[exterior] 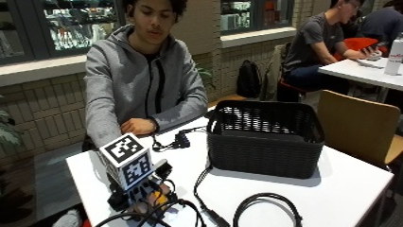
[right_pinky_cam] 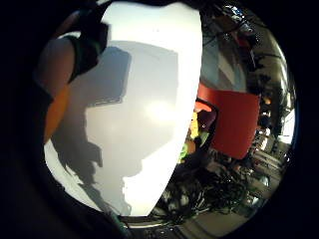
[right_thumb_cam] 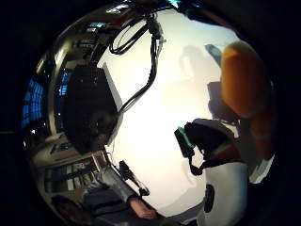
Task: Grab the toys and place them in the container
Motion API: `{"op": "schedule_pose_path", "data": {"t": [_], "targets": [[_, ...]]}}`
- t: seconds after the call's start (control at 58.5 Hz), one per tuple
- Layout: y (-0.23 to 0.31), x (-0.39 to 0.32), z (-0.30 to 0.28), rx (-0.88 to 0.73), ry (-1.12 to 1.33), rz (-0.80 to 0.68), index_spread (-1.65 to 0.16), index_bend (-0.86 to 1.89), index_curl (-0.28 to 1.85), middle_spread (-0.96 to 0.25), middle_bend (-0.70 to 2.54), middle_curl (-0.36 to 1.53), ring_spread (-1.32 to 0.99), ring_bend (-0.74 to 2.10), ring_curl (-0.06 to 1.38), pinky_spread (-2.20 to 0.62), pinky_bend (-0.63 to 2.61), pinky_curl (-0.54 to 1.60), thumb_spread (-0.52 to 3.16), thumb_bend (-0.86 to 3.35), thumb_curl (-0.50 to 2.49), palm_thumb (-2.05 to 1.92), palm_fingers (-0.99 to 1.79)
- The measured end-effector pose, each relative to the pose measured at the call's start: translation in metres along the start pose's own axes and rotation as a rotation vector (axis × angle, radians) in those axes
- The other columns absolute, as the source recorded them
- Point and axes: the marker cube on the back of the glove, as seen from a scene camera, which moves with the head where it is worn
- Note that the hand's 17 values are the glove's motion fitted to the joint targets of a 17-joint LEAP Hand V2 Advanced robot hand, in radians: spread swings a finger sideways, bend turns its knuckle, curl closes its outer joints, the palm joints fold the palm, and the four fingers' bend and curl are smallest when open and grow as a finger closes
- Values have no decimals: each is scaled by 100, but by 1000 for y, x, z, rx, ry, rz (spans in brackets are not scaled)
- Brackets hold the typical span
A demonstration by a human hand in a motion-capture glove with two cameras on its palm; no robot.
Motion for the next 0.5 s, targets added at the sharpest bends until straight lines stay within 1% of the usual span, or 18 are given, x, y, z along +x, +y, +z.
{"op": "schedule_pose_path", "data": {"t": [0.051, 0.102, 0.188, 0.222, 0.273, 0.359, 0.495], "targets": [[-2, -1, 3, 29, 27, -13, -32, 15, 25, 3, 15, 31, -10, 54, 31, -8, 106, 39, 134, 17, 31, 25, 11], [-7, -1, 1, 95, 44, -18, -32, 22, 27, 1, 16, 31, -13, 61, 32, -13, 105, 39, 141, 20, 31, 29, 24], [-9, -3, 3, 175, 91, -12, -30, 29, 30, -2, 24, 34, -20, 79, 37, -23, 101, 38, 156, 27, 32, 35, 65], [-9, -5, 5, 188, 108, -9, -29, 28, 31, -4, 25, 35, -22, 82, 38, -25, 99, 38, 160, 30, 33, 37, 67], [-9, -6, 7, 204, 131, -14, -28, 26, 32, -7, 29, 37, -25, 92, 42, -30, 102, 40, 163, 35, 35, 42, 79], [-10, -9, 7, 228, 150, -30, -27, 23, 35, -11, 31, 41, -29, 107, 50, -35, 111, 44, 164, 43, 39, 52, 94], [-10, -9, 5, 231, 164, -30, -26, 22, 40, -17, 37, 48, -33, 119, 57, -38, 119, 51, 162, 54, 45, 61, 98]]}}
